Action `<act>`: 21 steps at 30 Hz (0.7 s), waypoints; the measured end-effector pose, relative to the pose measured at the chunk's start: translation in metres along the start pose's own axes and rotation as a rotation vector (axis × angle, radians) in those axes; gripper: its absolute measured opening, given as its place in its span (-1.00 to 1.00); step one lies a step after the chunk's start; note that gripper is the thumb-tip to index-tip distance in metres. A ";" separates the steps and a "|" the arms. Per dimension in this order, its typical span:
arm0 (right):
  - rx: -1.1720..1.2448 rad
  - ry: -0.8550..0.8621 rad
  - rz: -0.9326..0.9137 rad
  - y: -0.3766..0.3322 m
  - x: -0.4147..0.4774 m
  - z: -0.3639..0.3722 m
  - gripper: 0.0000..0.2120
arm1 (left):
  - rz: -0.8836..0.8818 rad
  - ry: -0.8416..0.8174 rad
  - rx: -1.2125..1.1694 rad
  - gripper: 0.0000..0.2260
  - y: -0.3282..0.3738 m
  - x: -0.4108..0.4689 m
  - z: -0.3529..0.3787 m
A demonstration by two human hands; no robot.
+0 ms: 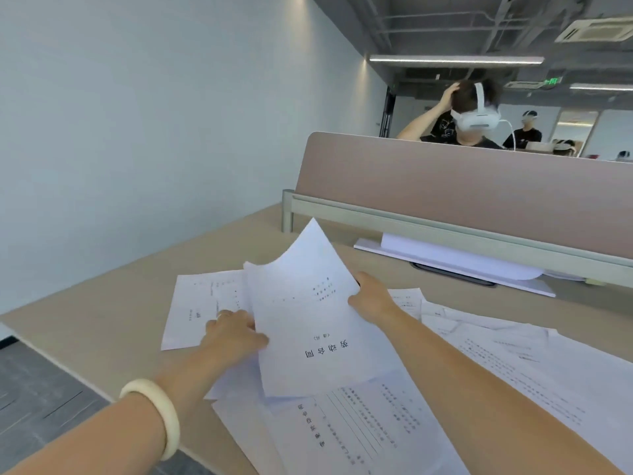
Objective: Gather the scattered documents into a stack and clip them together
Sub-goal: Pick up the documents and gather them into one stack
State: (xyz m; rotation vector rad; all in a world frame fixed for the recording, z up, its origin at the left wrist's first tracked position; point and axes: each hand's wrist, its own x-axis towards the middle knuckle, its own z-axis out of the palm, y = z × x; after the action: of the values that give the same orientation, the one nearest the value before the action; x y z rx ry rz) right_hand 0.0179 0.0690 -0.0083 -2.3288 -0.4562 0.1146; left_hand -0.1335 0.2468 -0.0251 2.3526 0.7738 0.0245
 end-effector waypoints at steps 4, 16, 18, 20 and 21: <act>-0.314 -0.128 0.135 0.012 0.018 0.025 -0.57 | -0.021 -0.054 0.110 -0.59 -0.007 0.008 0.000; 0.110 -0.176 0.154 0.001 0.010 0.013 -0.49 | -0.001 -0.068 -0.355 -0.29 -0.012 0.012 -0.008; 0.105 -0.118 0.125 0.002 0.004 0.014 -0.50 | -0.012 -0.064 -0.324 -0.22 -0.016 0.010 -0.006; 0.078 -0.026 0.065 0.002 -0.004 0.014 -0.56 | -0.026 -0.069 -0.295 -0.14 -0.018 0.010 -0.005; 0.040 0.029 0.019 0.002 -0.008 0.012 -0.60 | -0.028 -0.069 -0.272 -0.13 -0.016 0.006 -0.005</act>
State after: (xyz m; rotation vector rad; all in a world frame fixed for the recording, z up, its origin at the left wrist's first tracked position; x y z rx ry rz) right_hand 0.0087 0.0730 -0.0188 -2.2927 -0.4139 0.0984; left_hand -0.1378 0.2631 -0.0315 2.0740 0.7216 0.0340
